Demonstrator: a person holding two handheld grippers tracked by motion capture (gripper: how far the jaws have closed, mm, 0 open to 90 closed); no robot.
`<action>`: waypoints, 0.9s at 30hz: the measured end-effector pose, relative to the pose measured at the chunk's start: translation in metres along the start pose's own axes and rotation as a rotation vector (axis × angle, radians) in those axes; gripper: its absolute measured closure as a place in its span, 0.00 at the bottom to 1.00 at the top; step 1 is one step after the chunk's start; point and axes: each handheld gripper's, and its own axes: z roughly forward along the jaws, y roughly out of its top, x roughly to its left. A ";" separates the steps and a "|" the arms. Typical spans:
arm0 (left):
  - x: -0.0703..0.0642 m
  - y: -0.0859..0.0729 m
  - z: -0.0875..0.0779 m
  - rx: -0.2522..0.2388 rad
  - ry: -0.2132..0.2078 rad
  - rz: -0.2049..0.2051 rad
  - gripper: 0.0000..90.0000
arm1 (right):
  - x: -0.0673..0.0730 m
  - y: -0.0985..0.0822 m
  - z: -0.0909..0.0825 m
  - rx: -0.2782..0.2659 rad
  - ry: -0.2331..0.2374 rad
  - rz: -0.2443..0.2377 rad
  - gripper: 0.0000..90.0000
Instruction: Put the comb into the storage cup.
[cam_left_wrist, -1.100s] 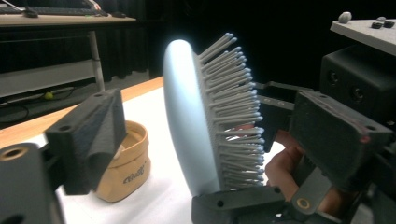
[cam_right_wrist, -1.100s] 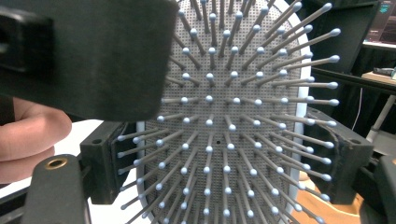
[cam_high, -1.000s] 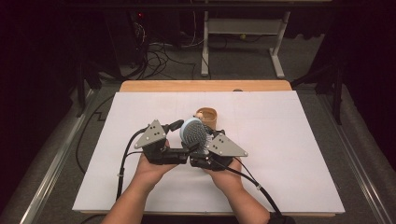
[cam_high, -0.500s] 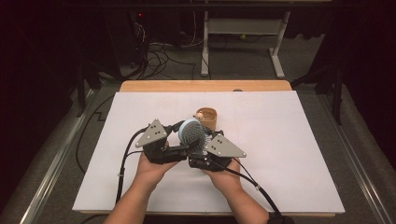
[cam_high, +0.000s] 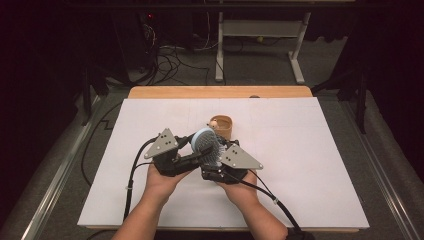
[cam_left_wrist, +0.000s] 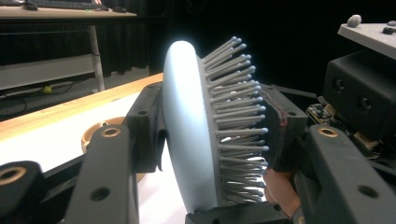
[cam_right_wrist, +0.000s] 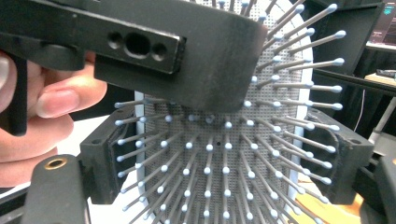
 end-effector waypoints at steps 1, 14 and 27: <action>0.000 0.000 0.000 0.000 0.002 -0.001 0.56 | 0.000 0.000 0.000 0.000 -0.001 -0.001 0.23; 0.000 0.000 0.000 -0.005 0.026 -0.018 0.60 | 0.001 0.000 0.002 0.006 -0.008 -0.004 0.23; -0.002 0.001 -0.002 -0.014 0.042 -0.017 0.62 | 0.003 0.004 0.002 0.015 -0.022 -0.019 0.22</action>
